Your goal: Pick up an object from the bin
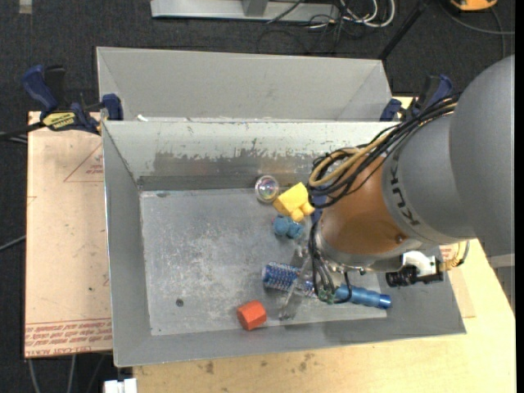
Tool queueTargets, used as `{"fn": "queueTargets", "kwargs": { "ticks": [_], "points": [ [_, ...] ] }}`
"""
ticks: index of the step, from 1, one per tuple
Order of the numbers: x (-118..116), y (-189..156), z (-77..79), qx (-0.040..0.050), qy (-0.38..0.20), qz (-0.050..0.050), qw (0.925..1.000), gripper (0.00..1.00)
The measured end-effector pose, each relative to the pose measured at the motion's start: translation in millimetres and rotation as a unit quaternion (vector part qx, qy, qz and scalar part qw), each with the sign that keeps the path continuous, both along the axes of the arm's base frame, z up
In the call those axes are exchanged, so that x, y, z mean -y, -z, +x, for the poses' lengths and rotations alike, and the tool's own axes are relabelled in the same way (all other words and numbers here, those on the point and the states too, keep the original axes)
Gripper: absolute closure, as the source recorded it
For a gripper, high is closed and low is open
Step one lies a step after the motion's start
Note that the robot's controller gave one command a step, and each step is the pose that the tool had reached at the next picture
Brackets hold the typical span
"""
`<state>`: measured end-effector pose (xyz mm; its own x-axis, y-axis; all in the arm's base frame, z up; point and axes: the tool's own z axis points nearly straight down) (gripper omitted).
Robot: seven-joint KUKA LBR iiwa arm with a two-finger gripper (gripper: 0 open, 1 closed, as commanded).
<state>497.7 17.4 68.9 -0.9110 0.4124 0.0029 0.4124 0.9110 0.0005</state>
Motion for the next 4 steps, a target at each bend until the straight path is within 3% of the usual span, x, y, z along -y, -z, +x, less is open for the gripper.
{"fn": "queueTargets", "kwargs": {
  "ticks": [1, 2, 3, 4],
  "points": [
    [-0.4, 0.0, 0.4, 0.0003, -0.001, 0.0, 1.0, 0.0],
    [-0.5, -0.1, 0.5, 0.0005, -0.001, 0.0, 1.0, 1.0],
    [-0.9, -16.3, 0.7, 0.002, -0.003, 0.0, 1.0, 1.0],
    [-1.6, -56.5, 1.5, 0.0031, -0.004, 0.0, 1.0, 1.0]
  ]
}}
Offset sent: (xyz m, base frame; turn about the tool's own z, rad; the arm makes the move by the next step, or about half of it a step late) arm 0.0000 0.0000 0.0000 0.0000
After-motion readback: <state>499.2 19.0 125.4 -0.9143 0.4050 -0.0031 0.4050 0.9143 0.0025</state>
